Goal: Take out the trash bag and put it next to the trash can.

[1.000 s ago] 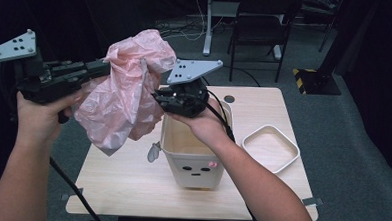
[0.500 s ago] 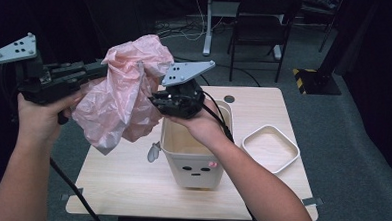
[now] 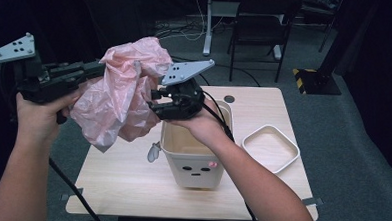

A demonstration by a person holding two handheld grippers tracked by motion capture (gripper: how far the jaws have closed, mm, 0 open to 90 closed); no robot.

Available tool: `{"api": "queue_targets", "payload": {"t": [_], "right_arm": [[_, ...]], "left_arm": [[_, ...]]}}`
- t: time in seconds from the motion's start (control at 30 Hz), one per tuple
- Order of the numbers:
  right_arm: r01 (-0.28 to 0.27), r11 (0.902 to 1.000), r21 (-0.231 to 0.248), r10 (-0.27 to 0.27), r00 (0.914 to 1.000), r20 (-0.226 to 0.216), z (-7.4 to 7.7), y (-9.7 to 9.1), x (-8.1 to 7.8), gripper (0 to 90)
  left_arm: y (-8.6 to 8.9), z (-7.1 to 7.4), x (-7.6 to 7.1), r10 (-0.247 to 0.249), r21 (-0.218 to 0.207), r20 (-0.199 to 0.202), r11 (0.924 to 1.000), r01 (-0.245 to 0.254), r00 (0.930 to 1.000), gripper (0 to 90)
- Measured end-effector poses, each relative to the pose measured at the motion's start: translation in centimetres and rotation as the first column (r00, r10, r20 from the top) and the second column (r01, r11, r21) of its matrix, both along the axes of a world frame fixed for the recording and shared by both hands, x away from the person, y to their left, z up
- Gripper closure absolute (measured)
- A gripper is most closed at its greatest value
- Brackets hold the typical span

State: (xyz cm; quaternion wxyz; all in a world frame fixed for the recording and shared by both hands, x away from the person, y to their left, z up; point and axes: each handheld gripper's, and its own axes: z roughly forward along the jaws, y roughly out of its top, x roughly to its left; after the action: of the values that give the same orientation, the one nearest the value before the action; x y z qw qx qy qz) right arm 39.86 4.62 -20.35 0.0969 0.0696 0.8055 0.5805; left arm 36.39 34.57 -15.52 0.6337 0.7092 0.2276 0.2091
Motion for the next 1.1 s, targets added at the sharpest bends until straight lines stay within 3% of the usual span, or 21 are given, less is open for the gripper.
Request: {"api": "queue_targets", "payload": {"t": [0.27,0.6,0.83,1.1], "right_arm": [[0.025,0.9996,-0.012,-0.025,0.9996,-0.014,0.1,-1.0,0.1,54.3],[0.055,0.9977,-0.040,-0.054,0.9983,0.024,0.2,-2.1,-0.3,49.6],[0.071,0.9972,-0.025,-0.070,0.9971,0.031,0.4,-3.4,-0.3,49.5],[0.084,0.9963,-0.017,-0.084,0.9958,0.037,0.4,-4.4,-0.4,49.5]], "left_arm": [[0.8,0.4,-0.1,0.027,-0.014,0.008,0.9995,-0.027,0.9996,88.9],[2.0,1.3,-0.6,0.047,-0.049,0.029,0.9978,-0.046,0.9985,88.9],[1.9,0.6,-0.1,0.062,-0.016,0.001,0.9980,-0.062,0.9981,89.0],[1.4,-2.8,1.6,0.113,0.090,-0.071,0.9902,-0.107,0.9910,88.9]]}}
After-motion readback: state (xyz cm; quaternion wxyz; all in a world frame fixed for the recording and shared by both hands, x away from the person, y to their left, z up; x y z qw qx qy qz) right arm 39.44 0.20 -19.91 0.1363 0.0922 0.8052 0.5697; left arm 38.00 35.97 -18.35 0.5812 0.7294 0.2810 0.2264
